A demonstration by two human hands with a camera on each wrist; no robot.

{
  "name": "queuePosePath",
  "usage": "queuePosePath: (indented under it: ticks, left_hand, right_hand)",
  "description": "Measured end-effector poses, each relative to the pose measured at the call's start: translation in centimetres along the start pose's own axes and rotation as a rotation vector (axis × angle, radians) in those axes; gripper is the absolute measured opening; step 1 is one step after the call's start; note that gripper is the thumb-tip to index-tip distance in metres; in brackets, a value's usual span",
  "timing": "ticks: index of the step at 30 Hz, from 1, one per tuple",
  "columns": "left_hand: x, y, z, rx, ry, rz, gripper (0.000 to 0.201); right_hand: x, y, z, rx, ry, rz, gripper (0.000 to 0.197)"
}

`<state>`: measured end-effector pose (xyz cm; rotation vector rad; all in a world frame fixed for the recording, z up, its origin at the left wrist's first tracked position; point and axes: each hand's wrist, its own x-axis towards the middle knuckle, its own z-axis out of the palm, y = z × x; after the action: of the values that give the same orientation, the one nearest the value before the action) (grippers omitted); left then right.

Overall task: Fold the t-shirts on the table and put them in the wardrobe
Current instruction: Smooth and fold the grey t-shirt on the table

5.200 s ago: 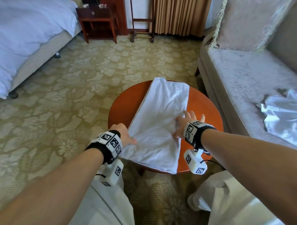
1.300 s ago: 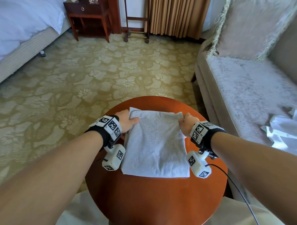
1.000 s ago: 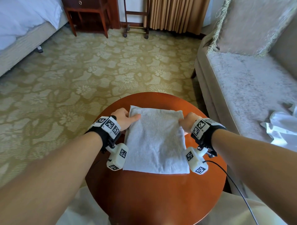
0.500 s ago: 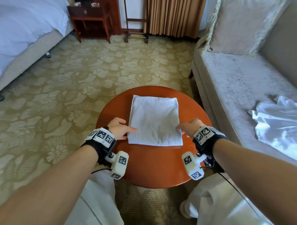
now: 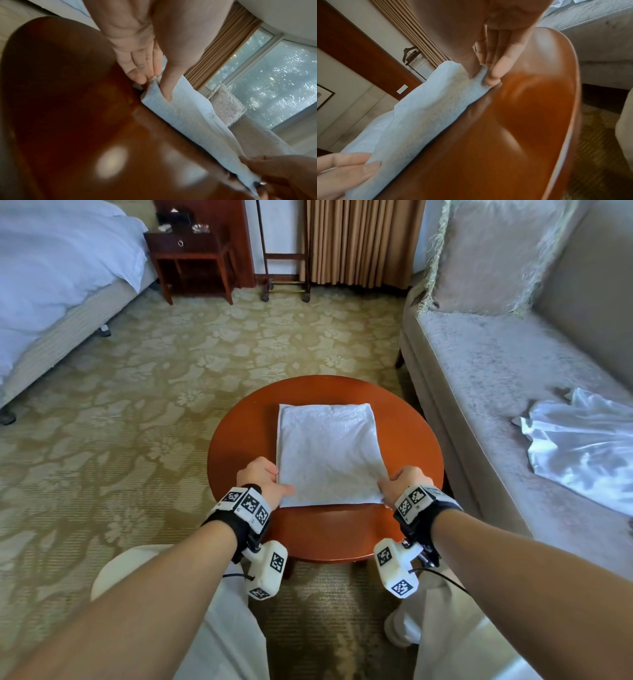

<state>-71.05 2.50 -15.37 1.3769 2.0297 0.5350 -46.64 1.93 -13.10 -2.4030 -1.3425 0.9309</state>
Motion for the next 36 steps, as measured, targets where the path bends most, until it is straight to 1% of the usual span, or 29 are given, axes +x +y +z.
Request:
queuePosePath:
  ticks: [2, 3, 5, 7, 11, 14, 16, 17, 19, 22, 24, 25, 26, 28, 29, 31, 32, 33, 35, 36]
  left_hand:
    - [-0.5, 0.2, 0.1, 0.056, -0.001, 0.001, 0.042]
    - [-0.7, 0.3, 0.2, 0.079, -0.006, -0.009, 0.043]
    - [-1.2, 0.7, 0.1, 0.101, -0.008, -0.042, 0.046]
    - [-1.8, 1.3, 0.0, 0.11, -0.029, -0.08, 0.051]
    - [-2.5, 1.7, 0.4, 0.165, -0.105, -0.147, 0.068]
    - [-3.1, 1.7, 0.5, 0.138, -0.137, -0.246, 0.082]
    - [-3.5, 1.5, 0.6, 0.105, -0.196, -0.254, 0.084]
    - [-3.7, 1.5, 0.6, 0.077, -0.219, -0.249, 0.082]
    - [-4.1, 1.6, 0.4, 0.001, -0.221, -0.255, 0.074]
    - [-4.6, 2.3, -0.2, -0.121, -0.202, -0.275, 0.057]
    - [-5.0, 2.7, -0.9, -0.24, -0.226, -0.299, 0.049]
    - [-5.2, 2.8, -1.4, -0.307, -0.246, -0.307, 0.047]
    - [-5.3, 2.9, -1.8, -0.365, -0.264, -0.307, 0.045]
    - [-5.7, 2.9, -2.7, -0.46, -0.251, -0.269, 0.044]
    - [-5.9, 2.9, -3.1, -0.514, -0.237, -0.232, 0.044]
    - [-6.3, 2.7, -3.9, -0.612, -0.249, -0.151, 0.053]
    - [-6.5, 2.6, -4.2, -0.64, -0.267, -0.12, 0.054]
    - [-6.7, 2.4, -4.5, -0.661, -0.278, -0.094, 0.047]
    - [-6.9, 2.0, -4.7, -0.7, -0.296, -0.066, 0.029]
    - [-6.9, 1.8, -4.8, -0.725, -0.318, -0.062, 0.028]
  right_hand:
    - [-0.4, 0.2, 0.2, -0.037, 0.018, 0.022, 0.006]
    - [-0.5, 0.2, 0.3, -0.049, 0.016, 0.031, 0.007]
    - [-0.8, 0.2, 0.4, -0.041, 0.015, 0.04, 0.016]
    - [-1.4, 0.0, 0.3, -0.031, 0.013, 0.052, 0.019]
    - [-2.1, 0.0, 0.1, -0.031, -0.094, 0.074, 0.012]
    - [-2.4, 0.3, -0.2, -0.018, -0.181, 0.086, 0.027]
    - [-2.6, 0.2, -0.3, -0.016, -0.214, 0.109, 0.03]
    - [-2.3, 0.4, -0.2, 0.002, -0.218, 0.113, 0.03]
    - [-2.1, 0.6, -0.5, 0.076, -0.269, 0.122, 0.028]
    - [-3.4, 0.4, -1.7, 0.253, -0.361, 0.1, 0.01]
    - [-3.3, 0.5, -2.3, 0.34, -0.331, 0.06, 0.016]
    - [-3.4, 0.4, -2.6, 0.374, -0.308, 0.033, 0.013]
    - [-3.4, 0.3, -2.7, 0.394, -0.275, 0.001, 0.021]
    - [-3.2, 0.2, -3.1, 0.45, -0.219, -0.039, 0.065]
    - [-3.3, 0.1, -3.3, 0.489, -0.206, -0.067, 0.076]
    - [-3.6, 0.1, -3.7, 0.539, -0.209, -0.138, 0.082]
    - [-3.7, 0.1, -3.9, 0.556, -0.225, -0.175, 0.081]
    - [-3.8, 0.0, -4.0, 0.583, -0.238, -0.196, 0.077]
    - [-4.0, -0.1, -4.2, 0.679, -0.225, -0.162, 0.061]
    - [-4.0, -0.3, -4.2, 0.713, -0.233, -0.147, 0.051]
